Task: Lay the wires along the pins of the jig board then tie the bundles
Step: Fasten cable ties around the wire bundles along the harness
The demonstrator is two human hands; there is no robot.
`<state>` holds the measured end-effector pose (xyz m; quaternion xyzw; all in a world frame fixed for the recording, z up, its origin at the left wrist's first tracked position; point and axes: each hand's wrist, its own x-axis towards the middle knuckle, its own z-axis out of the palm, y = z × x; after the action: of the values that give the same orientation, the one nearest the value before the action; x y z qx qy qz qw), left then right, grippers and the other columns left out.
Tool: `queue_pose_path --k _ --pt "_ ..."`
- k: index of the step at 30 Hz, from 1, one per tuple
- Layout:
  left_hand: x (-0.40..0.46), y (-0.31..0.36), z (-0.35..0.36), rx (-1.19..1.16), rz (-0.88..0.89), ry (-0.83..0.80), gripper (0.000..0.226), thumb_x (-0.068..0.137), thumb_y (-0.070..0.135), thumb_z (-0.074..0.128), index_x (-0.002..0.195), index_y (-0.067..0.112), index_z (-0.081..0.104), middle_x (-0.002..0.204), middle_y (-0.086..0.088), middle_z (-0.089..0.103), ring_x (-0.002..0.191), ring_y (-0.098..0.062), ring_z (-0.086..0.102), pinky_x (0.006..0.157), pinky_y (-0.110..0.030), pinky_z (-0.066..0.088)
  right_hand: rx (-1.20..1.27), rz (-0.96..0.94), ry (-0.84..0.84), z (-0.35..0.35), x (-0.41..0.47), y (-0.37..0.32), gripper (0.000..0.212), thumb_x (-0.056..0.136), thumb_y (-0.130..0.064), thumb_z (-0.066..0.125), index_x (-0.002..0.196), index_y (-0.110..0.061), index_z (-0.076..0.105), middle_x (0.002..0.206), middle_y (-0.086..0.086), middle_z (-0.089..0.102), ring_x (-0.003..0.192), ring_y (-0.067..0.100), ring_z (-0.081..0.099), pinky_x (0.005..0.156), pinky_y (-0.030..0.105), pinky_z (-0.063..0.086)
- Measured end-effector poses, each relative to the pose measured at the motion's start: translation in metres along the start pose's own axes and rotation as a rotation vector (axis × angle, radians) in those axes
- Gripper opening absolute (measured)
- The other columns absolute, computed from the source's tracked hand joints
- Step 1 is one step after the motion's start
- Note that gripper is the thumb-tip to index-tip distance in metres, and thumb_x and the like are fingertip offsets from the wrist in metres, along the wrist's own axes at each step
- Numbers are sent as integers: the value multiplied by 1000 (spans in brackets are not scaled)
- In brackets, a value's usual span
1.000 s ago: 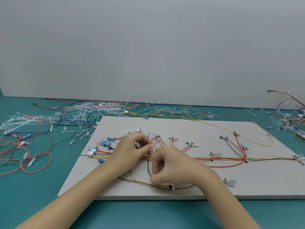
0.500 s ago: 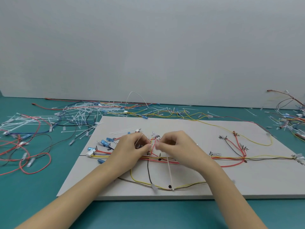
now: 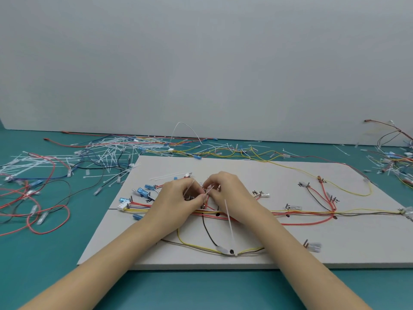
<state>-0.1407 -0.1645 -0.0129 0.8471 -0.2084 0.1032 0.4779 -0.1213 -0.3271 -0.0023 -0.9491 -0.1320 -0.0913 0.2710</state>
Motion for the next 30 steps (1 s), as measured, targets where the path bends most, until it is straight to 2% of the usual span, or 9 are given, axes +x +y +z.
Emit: queue_pose_path --k 4,9,14,16,23,27,30 --pt "0 -1 0 8 -1 1 9 84 16 71 77 22 70 72 5 69 74 -16 63 71 -40 52 19 -13 10 0 5 1 20 85 -7 59 93 -17 74 93 7 66 91 21 58 78 31 46" --pt "-1 -1 1 19 20 0 9 84 16 71 77 23 69 71 8 68 72 -12 62 67 -34 51 -96 -98 -30 5 8 7 14 91 -10 52 95 -20 62 96 0 53 102 21 48 85 39 44" --pt "-1 -2 1 5 21 5 10 83 15 71 76 21 69 71 9 67 71 -10 62 65 -28 50 -28 -110 3 9 7 10 15 90 -5 52 91 -19 57 93 -5 46 94 20 50 72 27 35" --pt "-2 -1 1 7 24 12 10 82 14 71 75 22 69 71 10 68 70 -10 62 64 -26 49 -24 -111 8 9 6 10 15 90 -4 51 93 -17 58 94 -4 47 93 20 50 72 26 34" --pt "-2 0 1 2 20 40 11 81 11 71 74 19 71 69 7 68 68 -13 62 65 -33 52 -6 -82 38 6 7 0 11 96 -8 50 101 -7 59 107 11 53 99 25 52 82 34 39" --pt "-2 1 1 8 15 39 12 81 12 71 73 21 70 69 8 68 68 -13 61 65 -34 52 16 -71 13 4 9 -2 13 94 -5 52 98 -6 64 105 11 55 100 25 52 87 35 40" --pt "-2 1 1 21 4 44 12 81 12 71 73 22 70 69 9 68 68 -13 61 66 -36 52 71 -56 6 0 12 -3 14 91 -1 55 94 -5 68 101 11 58 97 24 53 84 32 40"
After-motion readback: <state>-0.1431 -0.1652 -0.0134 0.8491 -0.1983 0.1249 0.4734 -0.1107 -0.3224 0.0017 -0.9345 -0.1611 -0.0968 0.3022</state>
